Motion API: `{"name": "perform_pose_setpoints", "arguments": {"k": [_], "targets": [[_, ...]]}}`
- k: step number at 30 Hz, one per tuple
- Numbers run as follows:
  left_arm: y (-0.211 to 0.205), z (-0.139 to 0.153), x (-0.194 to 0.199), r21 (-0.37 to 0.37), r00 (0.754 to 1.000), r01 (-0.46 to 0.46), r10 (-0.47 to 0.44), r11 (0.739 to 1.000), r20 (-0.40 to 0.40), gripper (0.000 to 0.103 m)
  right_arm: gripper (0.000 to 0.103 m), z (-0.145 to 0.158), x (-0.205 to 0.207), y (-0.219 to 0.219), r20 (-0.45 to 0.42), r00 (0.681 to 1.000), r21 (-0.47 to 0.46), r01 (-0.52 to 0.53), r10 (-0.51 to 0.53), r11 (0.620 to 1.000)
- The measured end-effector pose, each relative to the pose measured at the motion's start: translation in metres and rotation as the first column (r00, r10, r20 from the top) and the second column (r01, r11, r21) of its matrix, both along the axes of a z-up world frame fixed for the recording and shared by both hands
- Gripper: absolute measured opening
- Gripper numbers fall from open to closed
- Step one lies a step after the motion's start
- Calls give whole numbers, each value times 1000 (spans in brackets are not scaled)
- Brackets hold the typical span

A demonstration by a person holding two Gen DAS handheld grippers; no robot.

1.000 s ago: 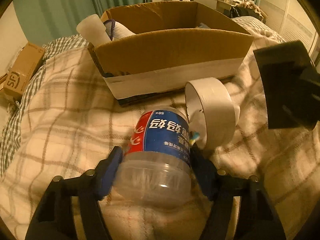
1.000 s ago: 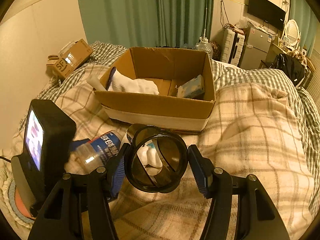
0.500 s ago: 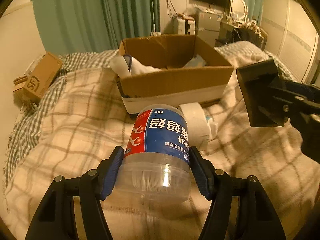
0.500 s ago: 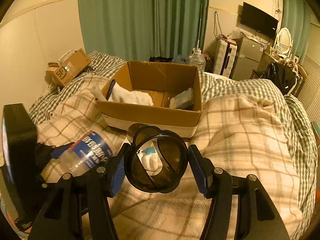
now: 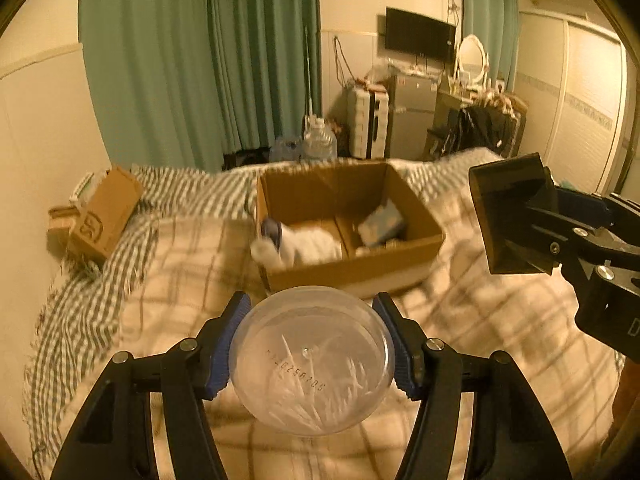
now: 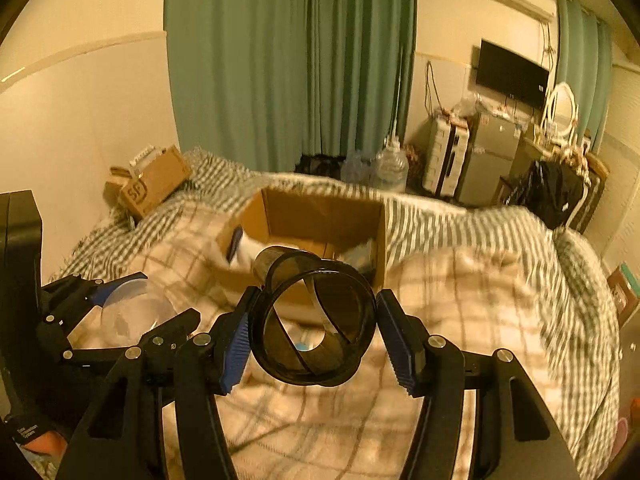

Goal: Organize objects
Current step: 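Carry the black cup and water bottle into the box and open both grippers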

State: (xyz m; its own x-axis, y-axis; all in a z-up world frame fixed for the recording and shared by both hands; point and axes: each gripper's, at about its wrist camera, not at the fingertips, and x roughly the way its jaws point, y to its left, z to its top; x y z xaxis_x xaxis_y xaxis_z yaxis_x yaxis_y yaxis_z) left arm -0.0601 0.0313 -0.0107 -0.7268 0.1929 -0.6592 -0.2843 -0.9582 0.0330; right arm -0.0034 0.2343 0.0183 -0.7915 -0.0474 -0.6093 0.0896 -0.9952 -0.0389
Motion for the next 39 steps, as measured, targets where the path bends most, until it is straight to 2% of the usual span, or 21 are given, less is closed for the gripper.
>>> {"name": "perform_pose_setpoints", "arguments": {"k": [8,14,20,28,33,37,39], "targets": [[2,38,-45,54,998,8,-5,999,-60,65,58,45,-44,-5,-71,997,36,-19,22,999],[9,51,-90,72,996,1,5,997,-85,65,58,53,-98,-5,-71,997,49,-14,18,999],[19,39,-138,57,996,-14,19,998,-84,65,58,35,-154,6,-34,999,32,-7,8,999],[35,-10,-184,32,1000,-12,12,999,-15,65,58,-18,-207,33,62,998,-33,23,-21,999],[40,-32,-196,22,1000,-7,6,1000,16,65,58,-43,-220,41,105,994,-53,27,-21,998],[38,-38,-197,23,1000,-5,4,1000,30,65,58,-46,-221,46,102,995,-77,30,-23,997],[37,-36,-194,28,999,-1,0,1000,34,66,64,-44,-220,50,95,995,-77,44,-37,996]]}}
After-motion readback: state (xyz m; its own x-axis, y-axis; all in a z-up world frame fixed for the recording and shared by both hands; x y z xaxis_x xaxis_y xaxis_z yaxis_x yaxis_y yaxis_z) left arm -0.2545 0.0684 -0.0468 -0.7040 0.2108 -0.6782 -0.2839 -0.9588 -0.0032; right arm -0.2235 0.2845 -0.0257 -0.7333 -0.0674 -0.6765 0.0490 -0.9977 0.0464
